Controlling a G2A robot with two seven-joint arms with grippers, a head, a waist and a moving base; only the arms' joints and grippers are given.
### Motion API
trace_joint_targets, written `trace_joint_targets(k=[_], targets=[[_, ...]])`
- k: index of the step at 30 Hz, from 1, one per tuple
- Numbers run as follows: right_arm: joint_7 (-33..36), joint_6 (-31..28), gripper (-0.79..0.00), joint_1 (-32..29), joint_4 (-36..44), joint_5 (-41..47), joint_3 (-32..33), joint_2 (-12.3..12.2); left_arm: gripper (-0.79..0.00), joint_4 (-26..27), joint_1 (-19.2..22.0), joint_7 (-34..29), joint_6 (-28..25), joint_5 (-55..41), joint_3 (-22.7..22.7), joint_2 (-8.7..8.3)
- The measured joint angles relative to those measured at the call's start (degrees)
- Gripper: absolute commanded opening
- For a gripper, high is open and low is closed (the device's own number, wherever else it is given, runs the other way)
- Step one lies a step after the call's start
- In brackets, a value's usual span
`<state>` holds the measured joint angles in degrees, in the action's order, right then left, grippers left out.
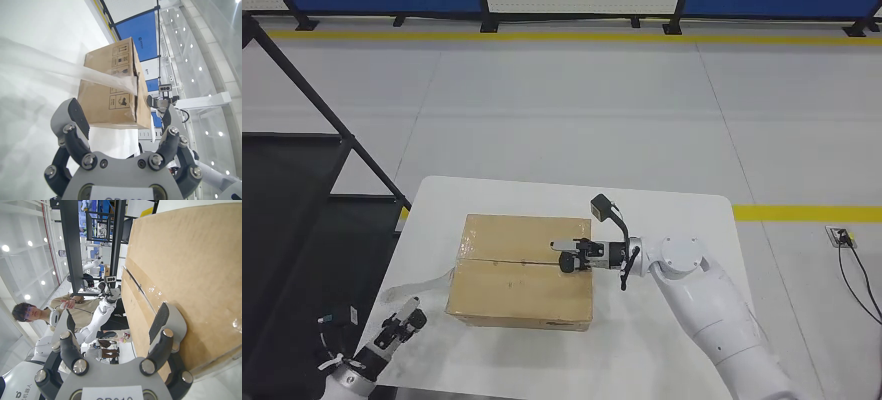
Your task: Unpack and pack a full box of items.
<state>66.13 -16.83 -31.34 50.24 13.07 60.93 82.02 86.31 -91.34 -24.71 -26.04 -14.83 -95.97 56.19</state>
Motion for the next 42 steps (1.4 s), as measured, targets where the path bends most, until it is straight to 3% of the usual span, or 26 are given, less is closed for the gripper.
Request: trace_joint_targets(k=[6, 11, 16, 20, 29, 42], targets=[[0.0, 0.0, 0.0, 0.0, 0.0, 0.0, 0.0, 0.0, 0.0, -6.82, 7.66, 5.18, 5.38, -5.16, 5.76, 1.52], [0.0, 0.0, 0.0, 0.0, 0.0, 0.0, 0.0, 0.0, 0.0, -12.49, 13.9, 3.97, 9.48, -12.18, 9.08, 2.61], [0.0, 0.0, 0.0, 0.0, 0.0, 0.0, 0.0, 0.0, 0.0, -17.08, 18.55, 2.16, 8.48, -14.64, 10.49, 3.3], [0.0, 0.0, 0.0, 0.0, 0.0, 0.0, 0.0, 0.0, 0.0, -17.83, 20.13, 1.97, 6.28, -15.08, 10.11, 3.54], [0.0, 0.0, 0.0, 0.0, 0.0, 0.0, 0.0, 0.0, 0.0, -10.49, 17.8, 4.23, 2.68, -13.1, 5.88, 3.32], [0.0, 0.0, 0.0, 0.0, 0.0, 0.0, 0.0, 0.0, 0.0, 6.35, 9.29, 9.86, 0.25, -4.58, 0.34, 3.28]])
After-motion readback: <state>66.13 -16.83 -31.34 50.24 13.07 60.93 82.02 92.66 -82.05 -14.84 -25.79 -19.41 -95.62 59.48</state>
